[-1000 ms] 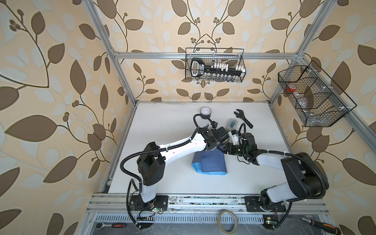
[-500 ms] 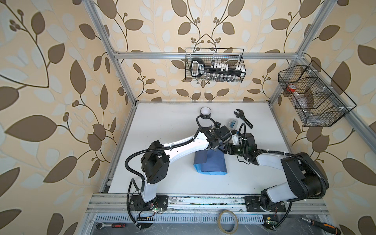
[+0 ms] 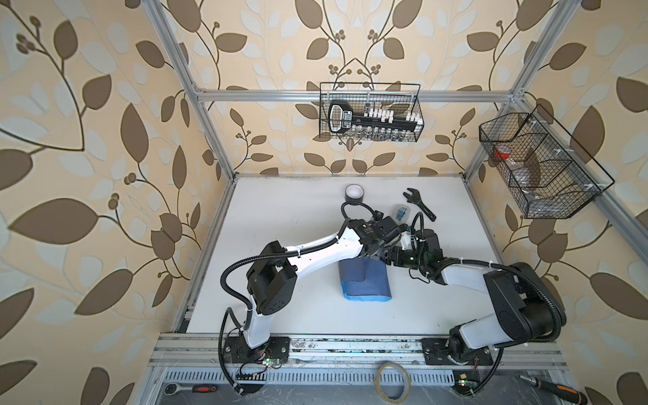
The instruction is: Wrap the gift box in paper
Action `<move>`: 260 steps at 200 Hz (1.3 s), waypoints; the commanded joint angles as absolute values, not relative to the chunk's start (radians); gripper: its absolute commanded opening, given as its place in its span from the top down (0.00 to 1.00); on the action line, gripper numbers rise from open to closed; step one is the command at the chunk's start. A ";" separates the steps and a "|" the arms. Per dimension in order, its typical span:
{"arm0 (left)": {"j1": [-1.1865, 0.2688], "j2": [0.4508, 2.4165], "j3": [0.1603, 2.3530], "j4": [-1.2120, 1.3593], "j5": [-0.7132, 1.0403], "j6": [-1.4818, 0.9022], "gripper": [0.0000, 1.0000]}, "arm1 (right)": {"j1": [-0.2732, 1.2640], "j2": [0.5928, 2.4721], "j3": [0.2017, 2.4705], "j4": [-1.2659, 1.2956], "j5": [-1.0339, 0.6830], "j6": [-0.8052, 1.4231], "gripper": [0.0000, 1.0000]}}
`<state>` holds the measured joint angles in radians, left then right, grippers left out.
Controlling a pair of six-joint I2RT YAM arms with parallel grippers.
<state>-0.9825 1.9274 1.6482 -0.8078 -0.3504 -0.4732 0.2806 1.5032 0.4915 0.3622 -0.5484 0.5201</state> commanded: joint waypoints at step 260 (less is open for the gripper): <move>-0.842 1.809 1.400 -0.368 0.129 -0.721 1.00 | 0.303 1.573 0.430 0.271 -0.500 0.524 0.25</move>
<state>-0.8467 1.8423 1.4189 -0.4473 0.0647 -0.6758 0.2840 1.5208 0.4797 0.4122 -0.5583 0.5499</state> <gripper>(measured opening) 0.048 0.750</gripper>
